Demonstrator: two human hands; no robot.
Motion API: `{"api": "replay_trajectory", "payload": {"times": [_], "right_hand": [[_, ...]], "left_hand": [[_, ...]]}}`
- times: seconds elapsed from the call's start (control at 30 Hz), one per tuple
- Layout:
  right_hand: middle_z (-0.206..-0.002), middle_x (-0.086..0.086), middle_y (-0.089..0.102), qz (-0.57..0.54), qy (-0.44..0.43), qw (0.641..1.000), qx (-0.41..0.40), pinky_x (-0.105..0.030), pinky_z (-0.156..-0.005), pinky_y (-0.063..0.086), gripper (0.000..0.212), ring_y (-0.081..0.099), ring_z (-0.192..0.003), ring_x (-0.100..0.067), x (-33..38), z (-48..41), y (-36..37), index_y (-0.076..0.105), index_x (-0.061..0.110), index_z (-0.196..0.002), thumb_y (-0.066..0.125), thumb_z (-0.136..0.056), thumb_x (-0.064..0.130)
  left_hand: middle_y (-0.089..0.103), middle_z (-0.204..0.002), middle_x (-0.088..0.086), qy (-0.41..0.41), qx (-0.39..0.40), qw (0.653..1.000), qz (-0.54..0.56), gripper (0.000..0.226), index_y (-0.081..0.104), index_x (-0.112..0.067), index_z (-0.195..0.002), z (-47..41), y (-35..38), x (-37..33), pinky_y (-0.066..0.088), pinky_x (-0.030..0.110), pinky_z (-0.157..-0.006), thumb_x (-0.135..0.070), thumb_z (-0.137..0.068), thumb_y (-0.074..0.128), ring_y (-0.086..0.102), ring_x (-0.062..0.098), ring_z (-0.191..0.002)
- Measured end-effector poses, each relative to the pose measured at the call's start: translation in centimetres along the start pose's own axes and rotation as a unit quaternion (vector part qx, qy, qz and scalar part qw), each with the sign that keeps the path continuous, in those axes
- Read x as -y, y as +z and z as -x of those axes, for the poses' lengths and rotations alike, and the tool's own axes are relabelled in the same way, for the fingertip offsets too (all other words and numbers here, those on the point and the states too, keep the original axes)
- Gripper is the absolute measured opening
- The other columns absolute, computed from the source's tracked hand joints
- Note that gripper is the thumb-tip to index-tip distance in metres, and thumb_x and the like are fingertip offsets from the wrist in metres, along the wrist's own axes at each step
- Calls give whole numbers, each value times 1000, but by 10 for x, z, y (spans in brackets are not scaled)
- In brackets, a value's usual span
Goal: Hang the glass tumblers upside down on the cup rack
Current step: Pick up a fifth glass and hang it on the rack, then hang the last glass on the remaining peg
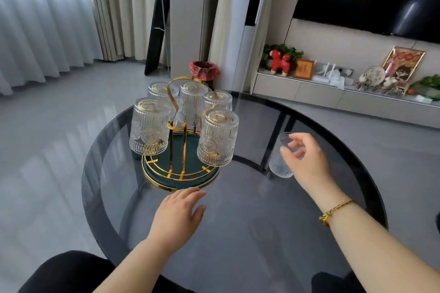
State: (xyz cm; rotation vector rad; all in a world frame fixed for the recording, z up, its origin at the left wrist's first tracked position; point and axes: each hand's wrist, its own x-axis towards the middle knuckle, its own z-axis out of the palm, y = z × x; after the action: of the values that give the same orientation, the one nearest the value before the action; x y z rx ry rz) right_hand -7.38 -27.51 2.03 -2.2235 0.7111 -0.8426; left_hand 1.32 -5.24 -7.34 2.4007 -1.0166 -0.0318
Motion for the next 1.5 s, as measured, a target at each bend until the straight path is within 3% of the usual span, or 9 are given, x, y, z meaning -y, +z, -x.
{"api": "replay_trajectory", "payload": {"times": [0.23,0.37,0.5,0.57,0.77,1.07,1.2,1.33,1.5], "right_hand": [[-117,-10,44,-41,154,987,-33,-31,-80,39,56,44,-96,-19,-65,15,26,36,11,-121,65,-74,23],[-143,-14,30,-47,206,977,-19,-40,-105,31,85,31,-130,-28,-81,8,39,17,6,-136,69,-71,27],[-126,-12,53,-15,182,982,-51,-42,-94,41,77,50,-113,-34,-83,-5,50,34,10,-123,76,-61,29],[-129,-12,51,-2,199,978,-60,-41,-97,37,86,47,-115,-36,-84,-12,55,27,11,-129,75,-61,34],[-117,-14,57,-3,241,969,-59,-38,-83,43,74,47,-109,-38,-91,-25,57,35,12,-117,72,-61,41],[-105,3,51,-77,190,978,-28,-27,-70,36,67,48,-86,-18,-87,-1,46,35,15,-114,76,-62,29],[-87,17,47,-151,159,975,21,-17,-63,36,52,48,-77,0,-73,20,37,39,25,-96,76,-61,21],[-96,14,57,-213,90,969,84,-19,-74,42,44,54,-89,1,-53,30,20,48,32,-92,73,-62,11],[-100,23,54,-199,-2,972,128,-8,-65,41,50,53,-89,15,-11,31,-14,46,43,-95,71,-53,28]], "left_hand": [[46,-137,-11,12,15,998,-58,35,46,-29,-125,0,7,-3,26,26,-108,-36,-92,39,35,9,-129],[54,-131,-5,13,-3,998,-56,31,55,-24,-119,0,7,-6,32,32,-105,-30,-90,47,43,15,-125],[66,-116,2,14,-18,998,-60,23,65,-18,-105,-1,6,-8,44,41,-95,-22,-83,61,56,23,-113],[68,-111,3,14,-25,997,-65,21,67,-17,-101,-2,6,-7,47,43,-91,-20,-80,65,59,26,-108],[60,-124,-2,8,-17,998,-57,26,61,-22,-112,-5,8,-4,39,37,-100,-27,-87,53,49,19,-119],[48,-134,-10,-1,4,998,-67,32,50,-29,-122,-5,9,-3,29,28,-107,-34,-92,40,37,10,-127],[47,-136,-10,-1,9,998,-62,32,49,-30,-122,-5,7,-4,27,27,-107,-34,-92,39,36,9,-127],[47,-135,-9,7,19,999,-46,30,50,-29,-121,-4,3,-3,28,26,-106,-31,-92,42,36,9,-126],[54,-128,-7,13,-7,999,-35,27,55,-26,-116,7,-5,9,35,23,-100,-29,-91,46,44,9,-120]]}}
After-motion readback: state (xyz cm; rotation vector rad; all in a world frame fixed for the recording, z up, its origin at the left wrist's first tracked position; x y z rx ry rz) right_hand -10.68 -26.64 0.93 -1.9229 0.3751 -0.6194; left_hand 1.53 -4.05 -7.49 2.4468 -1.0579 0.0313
